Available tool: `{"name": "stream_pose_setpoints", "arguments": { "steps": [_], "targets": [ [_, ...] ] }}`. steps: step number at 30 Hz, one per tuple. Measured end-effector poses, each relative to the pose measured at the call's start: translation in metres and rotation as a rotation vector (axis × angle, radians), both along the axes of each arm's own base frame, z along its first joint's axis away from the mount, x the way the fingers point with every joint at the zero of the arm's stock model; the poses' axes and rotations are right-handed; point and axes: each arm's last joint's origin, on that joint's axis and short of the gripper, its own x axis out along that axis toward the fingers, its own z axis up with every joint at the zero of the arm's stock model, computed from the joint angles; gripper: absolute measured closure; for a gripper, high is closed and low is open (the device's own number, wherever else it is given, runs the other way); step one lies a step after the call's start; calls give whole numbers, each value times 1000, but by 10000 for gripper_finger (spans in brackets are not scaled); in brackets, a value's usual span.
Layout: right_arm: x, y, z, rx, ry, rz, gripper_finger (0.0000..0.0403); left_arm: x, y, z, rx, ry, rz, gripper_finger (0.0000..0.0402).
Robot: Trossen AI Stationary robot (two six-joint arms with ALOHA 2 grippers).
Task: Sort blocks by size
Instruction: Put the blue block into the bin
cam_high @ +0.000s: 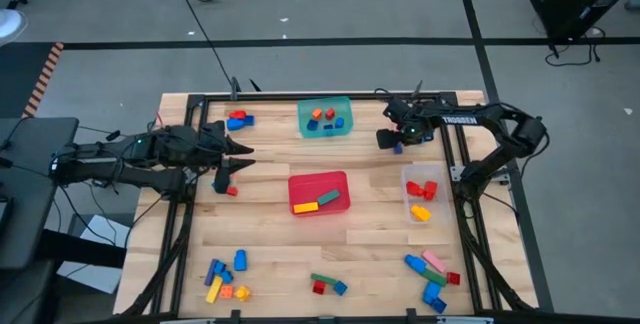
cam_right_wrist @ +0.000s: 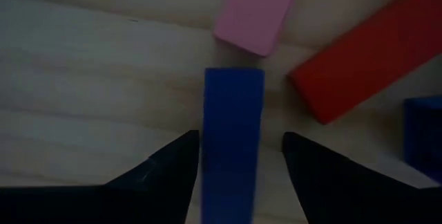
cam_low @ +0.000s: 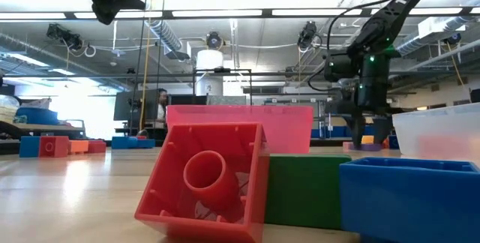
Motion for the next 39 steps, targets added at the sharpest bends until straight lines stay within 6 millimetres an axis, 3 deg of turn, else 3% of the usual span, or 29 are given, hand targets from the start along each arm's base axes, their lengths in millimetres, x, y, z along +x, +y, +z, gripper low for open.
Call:
{"name": "stream_pose_setpoints", "arguments": {
  "steps": [7, 14, 20, 26, 31, 36, 39],
  "targets": [
    [-3, 3, -3, -12, 34, 33, 209, 0, 0, 0, 0, 0, 0, 243],
    [0, 8, -4, -22, 55, 81, 282, 0, 0, 0, -42, -6, 9, 243],
    [4, 16, 7, 11, 79, 139, 283, 0, 0, 0, -54, -7, 11, 243],
    [21, 34, 70, -129, 14, 256, 283, 0, 0, 0, -54, -8, 9, 243],
    [50, 59, 135, -282, -197, 376, 283, 0, 0, 0, -54, -8, 9, 243],
    [97, 86, 178, -372, -295, 541, 283, 0, 0, 0, -53, -8, 9, 243],
    [132, 100, 186, -375, -291, 655, 283, 0, 0, 0, -53, -8, 9, 243]
  ]
}}
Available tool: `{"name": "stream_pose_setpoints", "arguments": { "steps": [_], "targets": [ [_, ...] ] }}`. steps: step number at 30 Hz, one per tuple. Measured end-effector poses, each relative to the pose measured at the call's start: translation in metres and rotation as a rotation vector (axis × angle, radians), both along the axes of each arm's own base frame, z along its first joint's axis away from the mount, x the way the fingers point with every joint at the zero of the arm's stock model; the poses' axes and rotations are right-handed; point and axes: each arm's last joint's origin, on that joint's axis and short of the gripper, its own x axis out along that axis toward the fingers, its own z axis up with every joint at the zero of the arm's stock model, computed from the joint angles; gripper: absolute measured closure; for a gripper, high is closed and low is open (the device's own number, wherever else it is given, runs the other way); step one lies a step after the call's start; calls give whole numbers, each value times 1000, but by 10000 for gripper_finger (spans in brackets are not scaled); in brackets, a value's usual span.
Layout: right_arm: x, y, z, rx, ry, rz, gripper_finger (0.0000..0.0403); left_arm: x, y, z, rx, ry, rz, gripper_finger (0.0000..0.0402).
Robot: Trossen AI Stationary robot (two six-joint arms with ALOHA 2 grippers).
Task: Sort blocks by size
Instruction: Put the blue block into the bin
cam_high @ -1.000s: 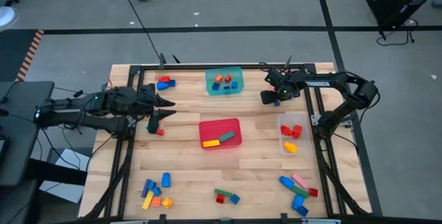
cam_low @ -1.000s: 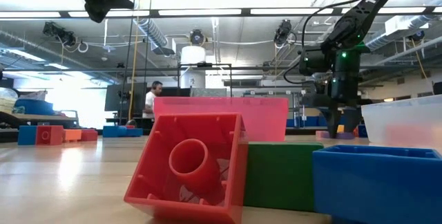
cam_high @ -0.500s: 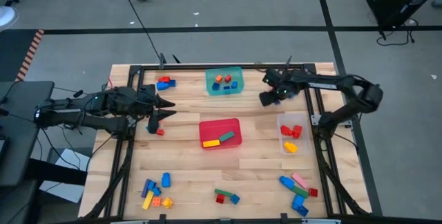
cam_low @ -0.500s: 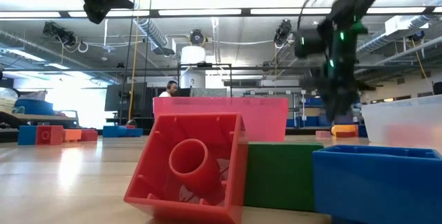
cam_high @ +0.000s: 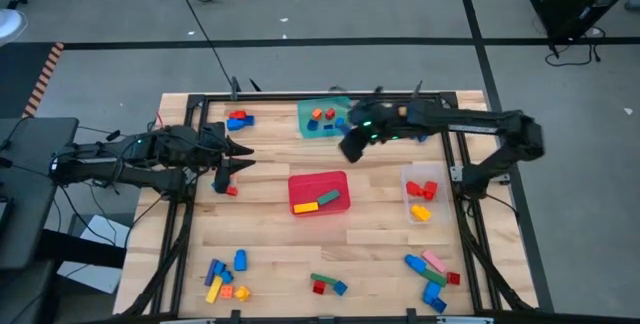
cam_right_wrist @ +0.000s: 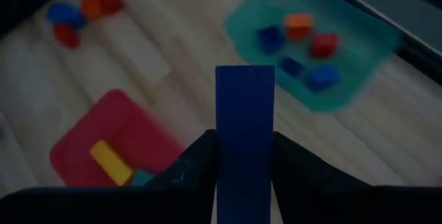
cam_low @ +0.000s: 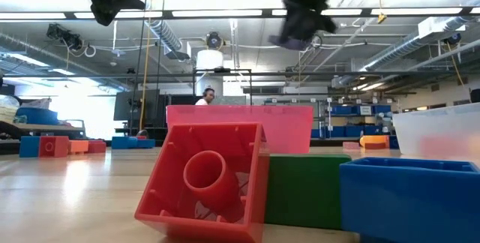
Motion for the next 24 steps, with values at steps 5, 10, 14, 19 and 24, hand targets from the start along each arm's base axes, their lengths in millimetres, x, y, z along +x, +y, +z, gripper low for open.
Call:
{"name": "stream_pose_setpoints", "arguments": {
  "steps": [5, 10, 14, 19, 24],
  "targets": [
    [49, 22, -9, -11, 129, 178, 283, 0, 0, 0, 0, -1, 1, 243],
    [81, 40, -40, 37, 231, 266, 283, 0, 0, 0, 1, -2, 1, 243],
    [94, 52, -66, 70, 283, 252, 283, 0, 0, 0, 1, -1, 1, 243],
    [107, 66, -102, 117, 357, 231, 283, 0, 0, 0, 1, -1, 1, 243],
    [115, 75, -135, 154, 422, 195, 276, 0, 0, 0, 1, -1, 2, 243]
  ]
}}
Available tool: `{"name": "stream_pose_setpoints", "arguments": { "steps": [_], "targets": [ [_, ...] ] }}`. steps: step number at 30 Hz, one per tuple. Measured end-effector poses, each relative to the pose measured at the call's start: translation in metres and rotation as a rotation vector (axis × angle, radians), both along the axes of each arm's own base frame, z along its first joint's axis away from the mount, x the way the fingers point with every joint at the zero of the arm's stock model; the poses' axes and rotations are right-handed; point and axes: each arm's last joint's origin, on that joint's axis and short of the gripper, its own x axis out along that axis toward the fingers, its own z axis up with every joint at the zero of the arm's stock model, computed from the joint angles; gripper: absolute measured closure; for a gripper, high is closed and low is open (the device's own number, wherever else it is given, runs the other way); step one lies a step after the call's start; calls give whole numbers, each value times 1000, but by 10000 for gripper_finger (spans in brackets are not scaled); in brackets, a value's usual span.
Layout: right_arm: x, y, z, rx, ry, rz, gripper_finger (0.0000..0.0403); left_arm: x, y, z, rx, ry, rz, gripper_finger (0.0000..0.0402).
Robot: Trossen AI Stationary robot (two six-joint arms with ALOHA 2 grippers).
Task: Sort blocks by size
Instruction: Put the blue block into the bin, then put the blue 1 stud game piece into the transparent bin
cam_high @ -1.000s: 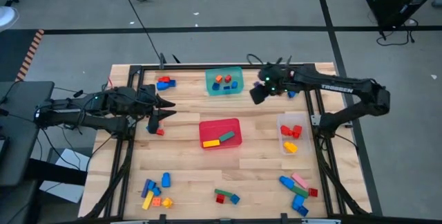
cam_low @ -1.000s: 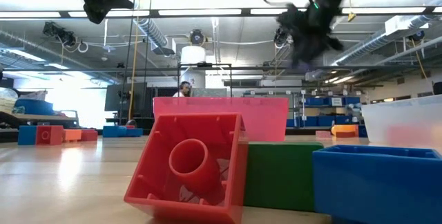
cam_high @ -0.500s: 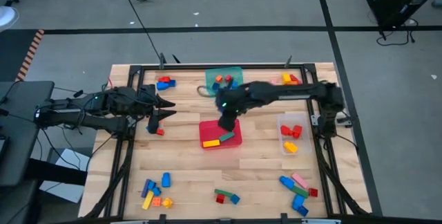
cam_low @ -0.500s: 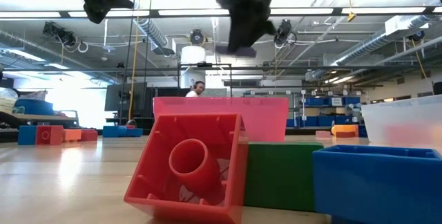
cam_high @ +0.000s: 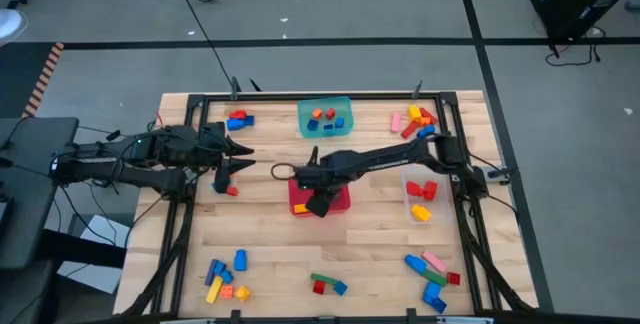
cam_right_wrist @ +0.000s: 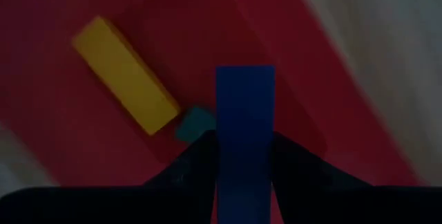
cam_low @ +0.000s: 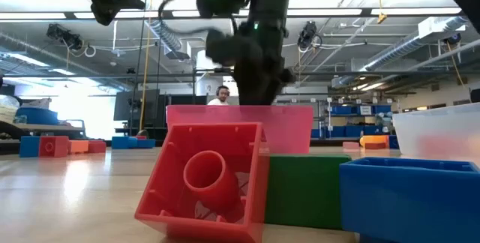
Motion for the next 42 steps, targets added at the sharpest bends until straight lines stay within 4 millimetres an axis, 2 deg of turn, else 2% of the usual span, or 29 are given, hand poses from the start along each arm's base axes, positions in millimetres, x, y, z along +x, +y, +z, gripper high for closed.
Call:
{"name": "stream_pose_setpoints", "arguments": {
  "steps": [5, 14, 16, 21, 23, 27, 31, 36, 42],
  "targets": [
    [5, 4, -4, 57, -29, -32, 238, 0, 0, 0, 1, 0, 2, 243],
    [1, 2, 25, 48, -128, -24, 219, 0, 0, 0, 1, 1, 2, 243],
    [-5, 1, 37, 22, -132, -29, 222, 0, 0, 0, 1, 2, 2, 243],
    [-35, 4, 85, -51, -146, -55, 229, 0, 0, 0, 0, 4, 1, 243],
    [-50, 16, 102, -86, -154, -51, 231, 0, 0, 0, 1, 4, 1, 243],
    [-91, 53, 141, -125, -192, -35, 230, 0, 0, 0, 51, 12, -18, 243],
    [-131, 95, 157, -126, -230, 0, 230, 0, 0, 0, 71, 14, -29, 243],
    [-178, 137, 156, -81, -202, -37, 224, 0, 0, 0, 54, 11, -22, 243],
    [-215, 176, 125, -51, -103, -98, 182, 0, 0, 0, 50, 12, -20, 243]
  ]
}}
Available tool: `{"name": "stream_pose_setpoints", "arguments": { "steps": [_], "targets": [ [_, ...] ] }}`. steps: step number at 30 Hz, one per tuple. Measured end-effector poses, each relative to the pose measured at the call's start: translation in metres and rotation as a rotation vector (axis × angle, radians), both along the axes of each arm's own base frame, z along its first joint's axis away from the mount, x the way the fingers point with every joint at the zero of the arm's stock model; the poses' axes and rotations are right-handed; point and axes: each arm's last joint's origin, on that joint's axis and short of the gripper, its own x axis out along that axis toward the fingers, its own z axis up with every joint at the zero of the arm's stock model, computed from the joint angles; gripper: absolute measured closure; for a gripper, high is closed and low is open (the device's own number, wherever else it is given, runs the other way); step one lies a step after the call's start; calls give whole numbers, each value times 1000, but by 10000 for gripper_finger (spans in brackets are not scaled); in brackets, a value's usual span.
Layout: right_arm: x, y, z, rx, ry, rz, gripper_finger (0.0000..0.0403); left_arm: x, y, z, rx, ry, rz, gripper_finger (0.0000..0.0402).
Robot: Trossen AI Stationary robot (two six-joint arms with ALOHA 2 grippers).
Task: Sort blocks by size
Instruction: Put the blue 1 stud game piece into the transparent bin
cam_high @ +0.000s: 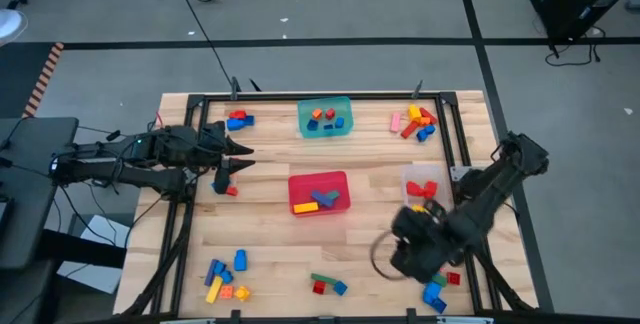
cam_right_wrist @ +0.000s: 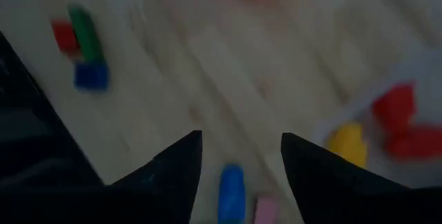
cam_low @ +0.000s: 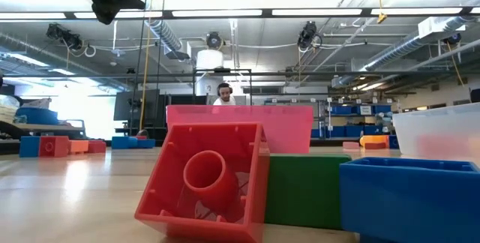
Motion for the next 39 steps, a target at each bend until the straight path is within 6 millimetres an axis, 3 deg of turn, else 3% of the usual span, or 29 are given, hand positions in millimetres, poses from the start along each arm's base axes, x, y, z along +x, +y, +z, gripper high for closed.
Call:
{"name": "stream_pose_setpoints", "arguments": {
  "steps": [8, 17, 32, 39],
  "targets": [
    [-29, 21, -62, 29, 118, -11, 114, 0, 0, 0, -1, 2, 0, 243],
    [-39, 17, -120, 109, 176, -10, 111, 0, 0, 0, 23, 5, -8, 243],
    [-47, 8, -165, 235, 200, 3, 132, 0, 0, 0, -6, 0, 3, 243],
    [-51, 5, -172, 240, 225, 10, 200, 0, 0, 0, -8, 0, 3, 243]
  ]
}}
